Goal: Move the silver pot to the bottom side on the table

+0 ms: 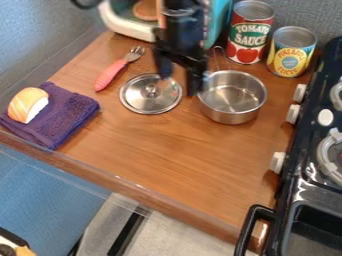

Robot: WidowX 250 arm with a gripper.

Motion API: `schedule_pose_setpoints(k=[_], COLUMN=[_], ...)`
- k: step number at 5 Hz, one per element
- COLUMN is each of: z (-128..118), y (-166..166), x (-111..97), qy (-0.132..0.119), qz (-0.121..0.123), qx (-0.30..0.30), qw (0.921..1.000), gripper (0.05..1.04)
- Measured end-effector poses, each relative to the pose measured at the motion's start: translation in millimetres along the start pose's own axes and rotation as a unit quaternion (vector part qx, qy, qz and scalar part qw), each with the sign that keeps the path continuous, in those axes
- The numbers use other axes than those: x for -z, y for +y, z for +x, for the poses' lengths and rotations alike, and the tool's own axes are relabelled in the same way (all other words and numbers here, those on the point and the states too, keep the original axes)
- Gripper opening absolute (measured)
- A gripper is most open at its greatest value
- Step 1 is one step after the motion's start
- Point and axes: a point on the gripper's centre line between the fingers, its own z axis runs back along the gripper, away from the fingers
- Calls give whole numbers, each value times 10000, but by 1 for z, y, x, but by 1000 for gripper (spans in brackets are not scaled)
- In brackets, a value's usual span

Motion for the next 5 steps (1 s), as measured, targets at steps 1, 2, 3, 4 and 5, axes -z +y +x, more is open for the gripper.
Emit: schedule_pose_setpoints(k=[1,2,3,4,5], z=[11,25,35,44,45], y=[-36,-72,-81,-83,-83], x=[0,-2,18,41,50], qy=[-27,-152,28,269,350], qz=[-219,-437,-505,-490,-487], qx=[375,740,730,823,859], qw=[9991,9962,9960,9950,9945], gripper=[1001,1001,1001,1001,956])
